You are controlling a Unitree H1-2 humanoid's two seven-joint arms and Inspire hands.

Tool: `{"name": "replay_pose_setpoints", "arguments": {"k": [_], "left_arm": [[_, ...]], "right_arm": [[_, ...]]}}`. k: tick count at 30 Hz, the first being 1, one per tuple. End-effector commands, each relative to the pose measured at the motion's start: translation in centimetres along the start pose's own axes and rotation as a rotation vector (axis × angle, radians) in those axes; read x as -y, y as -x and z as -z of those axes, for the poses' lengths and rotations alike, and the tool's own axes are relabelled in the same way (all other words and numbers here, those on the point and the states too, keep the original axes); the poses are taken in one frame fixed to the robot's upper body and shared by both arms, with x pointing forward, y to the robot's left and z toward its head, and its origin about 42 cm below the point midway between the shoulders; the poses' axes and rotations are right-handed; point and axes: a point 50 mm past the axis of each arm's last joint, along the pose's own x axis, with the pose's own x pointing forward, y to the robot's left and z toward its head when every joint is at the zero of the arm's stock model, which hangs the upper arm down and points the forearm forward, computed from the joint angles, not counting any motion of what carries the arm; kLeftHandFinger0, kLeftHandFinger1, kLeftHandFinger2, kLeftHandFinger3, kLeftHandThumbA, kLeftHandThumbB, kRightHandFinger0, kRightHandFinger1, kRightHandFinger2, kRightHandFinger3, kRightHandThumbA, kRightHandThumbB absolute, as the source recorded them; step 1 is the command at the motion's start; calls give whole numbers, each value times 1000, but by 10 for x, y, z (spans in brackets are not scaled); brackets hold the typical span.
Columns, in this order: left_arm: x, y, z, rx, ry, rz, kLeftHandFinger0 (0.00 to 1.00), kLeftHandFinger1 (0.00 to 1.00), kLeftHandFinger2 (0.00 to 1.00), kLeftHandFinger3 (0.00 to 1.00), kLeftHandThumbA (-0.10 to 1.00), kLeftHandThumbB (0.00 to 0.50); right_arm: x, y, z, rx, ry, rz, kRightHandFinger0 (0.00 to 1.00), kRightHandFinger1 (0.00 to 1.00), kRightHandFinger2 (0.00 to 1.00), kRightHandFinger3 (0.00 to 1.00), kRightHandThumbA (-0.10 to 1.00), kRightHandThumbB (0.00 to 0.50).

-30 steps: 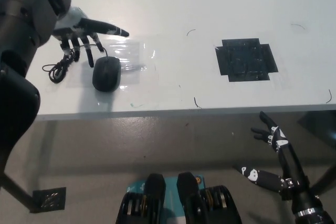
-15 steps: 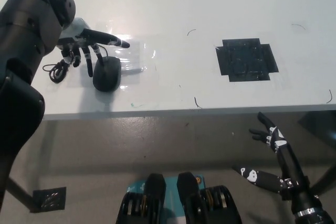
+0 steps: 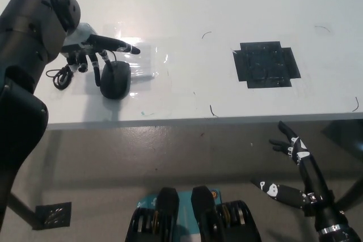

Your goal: The robot uses left hand to click on the left button of the black mouse, which is placed on the left area of the table

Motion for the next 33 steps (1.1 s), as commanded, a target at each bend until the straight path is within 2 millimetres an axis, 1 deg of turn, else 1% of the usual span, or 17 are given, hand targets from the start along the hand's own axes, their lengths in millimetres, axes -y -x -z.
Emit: {"name": "replay_pose_setpoints", "arguments": {"k": [1,2,3,4,6,10,14,16,18,20,22,24,25,27,30,32,33], "left_arm": [[-18,21,0,-2,-6,-45,0,141,496,1000,1000,487],[-18,20,-1,-5,-9,-47,0,143,496,1000,1000,487],[-17,20,0,17,-10,-34,0,137,491,1000,1000,460],[-18,21,0,25,-14,-30,0,161,518,1000,1000,461],[-19,22,-3,13,-16,-38,0,150,479,1000,1000,466],[-21,24,-6,9,-34,-61,0,167,486,1000,1000,473],[-25,28,-6,19,-43,-77,0,254,580,1000,1000,452],[-26,28,-5,3,-42,-92,0,255,577,1000,1000,453],[-26,28,-2,-5,-26,-95,0,167,479,1000,1000,460],[-25,26,1,-15,-28,-96,0,108,438,1000,1000,466],[-23,25,4,-13,-21,-84,0,123,465,1000,1000,462],[-21,23,6,-4,-16,-72,0,187,530,1000,1000,457],[-19,19,7,-5,-39,-76,17,230,564,1000,1000,474],[-16,15,7,-14,-47,-74,0,193,466,1000,1000,483],[-8,6,7,-3,-27,-52,0,150,422,1000,1000,457],[-1,-1,6,-3,-30,-34,0,143,379,1000,1000,486],[2,-5,5,-6,-43,-44,19,192,447,872,1000,497]], "right_arm": [[5,-7,-10,45,25,-16,776,811,1000,1000,983,85],[5,-7,-10,46,25,-16,776,811,1000,1000,983,85],[5,-7,-11,46,27,-17,777,810,1000,1000,983,83],[6,-7,-11,46,26,-19,778,811,1000,1000,982,81],[5,-7,-11,49,26,-18,777,808,1000,1000,981,81],[6,-7,-11,49,26,-21,776,808,1000,1000,982,80],[5,-8,-11,52,26,-24,774,803,1000,1000,974,66],[5,-7,-12,51,25,-26,777,805,999,1000,969,62],[6,-7,-12,51,28,-30,780,806,998,1000,969,57],[6,-7,-12,49,27,-31,783,807,997,1000,963,52],[4,-7,-12,47,26,-31,783,805,994,1000,953,55],[4,-7,-12,47,25,-32,778,799,989,1000,940,54],[4,-7,-11,47,23,-32,771,794,984,1000,929,52],[4,-7,-12,46,22,-33,767,792,982,1000,926,52],[4,-7,-12,47,25,-38,766,789,978,1000,927,54],[4,-7,-12,48,30,-40,763,783,971,1000,919,51],[4,-7,-12,48,30,-41,762,782,969,1000,917,53]]}}
